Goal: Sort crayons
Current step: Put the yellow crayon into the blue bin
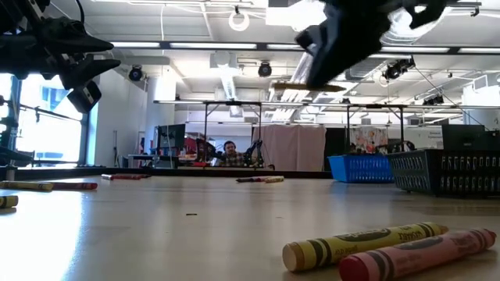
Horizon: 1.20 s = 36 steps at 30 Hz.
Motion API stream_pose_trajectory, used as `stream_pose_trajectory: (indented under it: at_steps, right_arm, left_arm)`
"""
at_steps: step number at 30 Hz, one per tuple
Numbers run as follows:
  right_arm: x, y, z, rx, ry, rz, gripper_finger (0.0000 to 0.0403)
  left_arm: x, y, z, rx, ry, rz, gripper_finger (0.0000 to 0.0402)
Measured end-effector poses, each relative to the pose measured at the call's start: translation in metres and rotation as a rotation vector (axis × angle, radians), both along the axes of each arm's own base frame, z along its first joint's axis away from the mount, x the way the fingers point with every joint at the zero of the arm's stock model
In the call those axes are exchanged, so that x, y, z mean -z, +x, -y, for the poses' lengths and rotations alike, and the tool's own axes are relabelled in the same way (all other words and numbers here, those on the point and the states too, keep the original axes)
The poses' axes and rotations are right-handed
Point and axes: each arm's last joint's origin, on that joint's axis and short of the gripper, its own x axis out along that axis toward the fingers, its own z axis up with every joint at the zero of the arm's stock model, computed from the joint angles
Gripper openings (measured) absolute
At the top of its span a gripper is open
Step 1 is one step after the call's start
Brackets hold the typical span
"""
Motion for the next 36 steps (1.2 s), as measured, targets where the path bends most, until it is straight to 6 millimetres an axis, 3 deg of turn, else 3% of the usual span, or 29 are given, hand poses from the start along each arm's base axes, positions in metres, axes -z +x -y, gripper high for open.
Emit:
stream_pose_trajectory:
  at_steps: [5, 9, 13, 19, 27, 36]
  right_arm:
    - [-0.026, -0.040, 0.049, 0.127, -0.093, -0.163, 0.0015]
    - [-0.036, -0.074, 0.099, 0.291, -0.116, -0.162, 0.0016]
    - [-0.027, -0.110, 0.145, 0.466, -0.129, -0.102, 0.0016]
    - [0.007, -0.148, 0.196, 0.754, -0.168, 0.069, 0.0016]
    - [0.043, -0.161, 0.226, 0.865, -0.146, 0.180, 0.0016]
    - [0.046, -0.159, 0.232, 0.926, -0.098, 0.190, 0.0055]
  left_arm:
    - [0.000, 0.000, 0.000, 0.000, 0.000, 0.000, 0.0099]
    - [0.000, 0.000, 0.000, 0.000, 0.000, 0.000, 0.0099]
    - [0.000, 0.000, 0.000, 0.000, 0.000, 0.000, 0.0099]
    - [0.000, 0.000, 0.000, 0.000, 0.000, 0.000, 0.0099]
    - [0.000, 0.000, 0.000, 0.000, 0.000, 0.000, 0.0099]
    - [0.000, 0.000, 0.000, 0.000, 0.000, 0.000, 0.0099]
